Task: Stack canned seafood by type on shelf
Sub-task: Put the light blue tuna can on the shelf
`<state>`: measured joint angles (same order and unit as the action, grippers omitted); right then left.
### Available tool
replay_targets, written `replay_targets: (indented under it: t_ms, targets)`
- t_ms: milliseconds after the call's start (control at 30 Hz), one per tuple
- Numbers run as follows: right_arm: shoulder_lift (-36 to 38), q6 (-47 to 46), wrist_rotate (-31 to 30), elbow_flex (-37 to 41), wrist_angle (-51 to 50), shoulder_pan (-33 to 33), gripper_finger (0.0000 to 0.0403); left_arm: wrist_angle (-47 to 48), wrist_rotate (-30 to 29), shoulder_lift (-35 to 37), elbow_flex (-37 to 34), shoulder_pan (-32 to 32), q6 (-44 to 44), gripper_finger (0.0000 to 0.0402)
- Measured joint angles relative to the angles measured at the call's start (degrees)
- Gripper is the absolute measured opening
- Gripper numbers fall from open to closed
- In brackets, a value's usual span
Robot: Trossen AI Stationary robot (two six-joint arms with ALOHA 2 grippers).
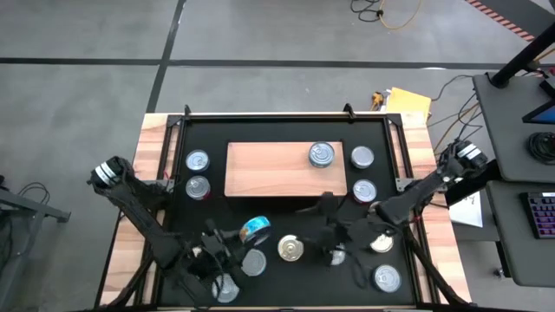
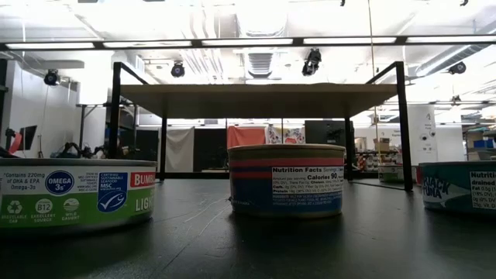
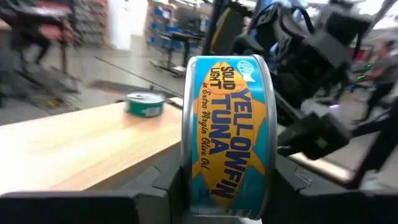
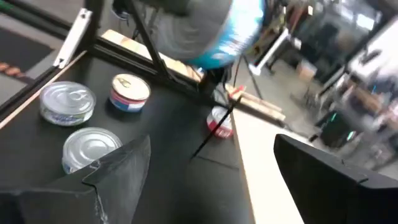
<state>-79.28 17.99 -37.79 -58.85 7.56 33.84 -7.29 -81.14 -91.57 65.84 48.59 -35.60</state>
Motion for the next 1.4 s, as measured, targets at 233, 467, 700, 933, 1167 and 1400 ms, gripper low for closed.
replay_targets:
  t_ms: [233, 467, 700, 933, 1167, 1400]
  targets:
    - [-0.1, 14.9, -6.9, 0.0, 0.9, 5.3, 0.0309, -0.7, 22.8, 5.7, 0.0, -8.3, -4.6, 0.0121]
    - [-4.2, 31.9, -25.2, 0.0, 5.4, 11.6, 0.0286, -6.1, 25.2, 2.8, -0.1, -11.6, -5.0, 0.0121]
    - [-7.8, 63.8, -31.3, 0.0, 20.1, 12.3, 0.0266, -19.7, 31.5, 0.6, -0.1, -12.8, -3.5, 0.0121]
    - [-10.9, 86.0, -30.2, 0.0, 34.7, 12.2, 0.0246, -19.5, 32.2, 0.2, -0.1, -13.2, -12.7, 0.0121]
    - [-12.3, 101.4, -23.7, 0.0, 36.5, 11.1, 0.0232, -19.4, 32.2, 0.2, -0.1, -13.2, -15.5, 0.0121]
    - [-12.3, 102.5, -22.2, 0.0, 38.3, 9.2, 0.0224, -17.9, 32.2, -0.8, -0.1, -13.2, -19.0, 0.0121]
